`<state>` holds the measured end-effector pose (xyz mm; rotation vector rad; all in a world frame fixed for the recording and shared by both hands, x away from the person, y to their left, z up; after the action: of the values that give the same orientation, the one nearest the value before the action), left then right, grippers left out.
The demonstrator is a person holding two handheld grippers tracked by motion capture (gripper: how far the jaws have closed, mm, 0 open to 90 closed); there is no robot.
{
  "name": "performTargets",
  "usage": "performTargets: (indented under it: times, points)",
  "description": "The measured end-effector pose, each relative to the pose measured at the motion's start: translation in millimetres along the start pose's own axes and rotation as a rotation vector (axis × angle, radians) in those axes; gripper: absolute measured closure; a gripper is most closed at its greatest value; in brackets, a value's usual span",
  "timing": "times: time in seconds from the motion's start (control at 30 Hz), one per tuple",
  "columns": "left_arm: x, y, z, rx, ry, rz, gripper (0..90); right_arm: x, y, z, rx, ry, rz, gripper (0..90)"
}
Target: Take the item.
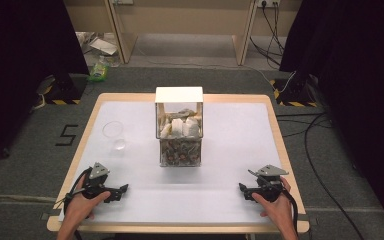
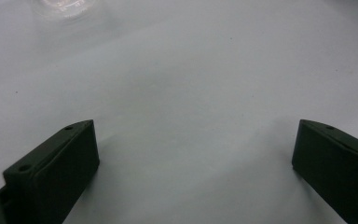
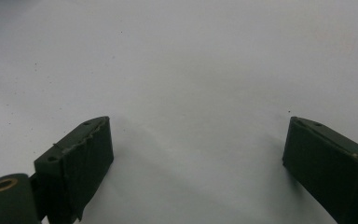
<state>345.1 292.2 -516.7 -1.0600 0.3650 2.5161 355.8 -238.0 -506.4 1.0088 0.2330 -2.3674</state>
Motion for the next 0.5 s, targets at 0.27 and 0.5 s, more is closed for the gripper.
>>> performTargets:
  times: [0.27, 0.5]
  points:
    - [-0.3, 0.4, 0.3, -0.007, 0.001, 0.0, 0.7, -0.1, 0.2, 0.0, -0.001, -0.001, 0.001, 8.8]
    - [-7.0, -0.6, 10.2, -0.02, 0.106, 0.047, 18.3, -0.1, 0.1, 0.0, -0.001, -0.002, 0.0, 8.8]
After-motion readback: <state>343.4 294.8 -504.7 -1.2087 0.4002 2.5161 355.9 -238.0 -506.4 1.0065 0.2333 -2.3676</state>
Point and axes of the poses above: each handheld gripper's, and its own axes: z roughly backward along the jaws, x roughly out of its underside, y roughly to its right, the point moved 1 cm from there along -z, roughly forward along the jaws, and after that the axes turned 4 degrees about z, right-handed, at the moved point
